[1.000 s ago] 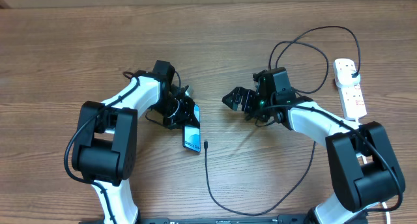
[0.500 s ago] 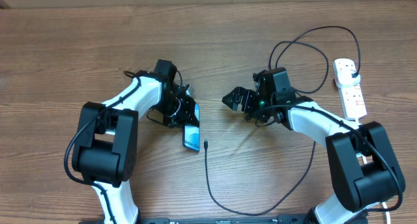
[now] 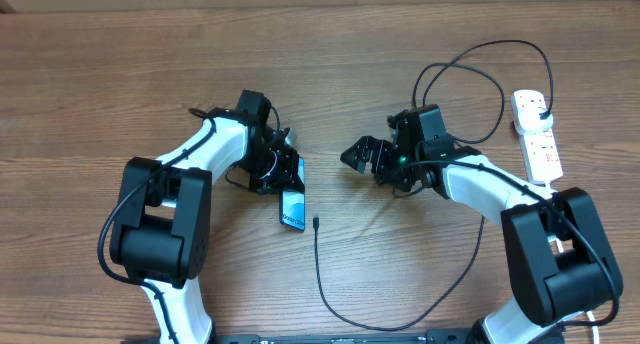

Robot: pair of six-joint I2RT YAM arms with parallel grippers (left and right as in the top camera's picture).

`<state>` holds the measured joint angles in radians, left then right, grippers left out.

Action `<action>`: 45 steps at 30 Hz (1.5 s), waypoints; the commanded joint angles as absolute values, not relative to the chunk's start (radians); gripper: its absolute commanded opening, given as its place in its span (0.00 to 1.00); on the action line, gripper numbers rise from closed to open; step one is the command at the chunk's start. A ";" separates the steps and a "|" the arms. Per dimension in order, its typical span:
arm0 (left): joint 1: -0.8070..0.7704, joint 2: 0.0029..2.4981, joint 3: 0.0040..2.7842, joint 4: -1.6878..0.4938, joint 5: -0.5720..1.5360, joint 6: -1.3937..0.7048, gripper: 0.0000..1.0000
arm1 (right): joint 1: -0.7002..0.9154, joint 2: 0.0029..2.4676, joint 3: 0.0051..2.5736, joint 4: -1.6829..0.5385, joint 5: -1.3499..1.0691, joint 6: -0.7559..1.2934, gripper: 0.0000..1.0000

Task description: Plug charger to phone and switch on socket

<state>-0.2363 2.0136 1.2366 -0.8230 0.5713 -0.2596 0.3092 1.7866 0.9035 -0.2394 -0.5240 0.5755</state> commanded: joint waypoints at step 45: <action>-0.238 2.050 1.198 -0.838 0.437 -0.318 0.04 | 0.310 1.794 0.894 -0.406 -0.532 0.574 1.00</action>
<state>-0.2363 2.0136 1.2366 -0.8223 0.5709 -0.2600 0.3092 1.7756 0.9108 -0.3866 -0.5976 0.5758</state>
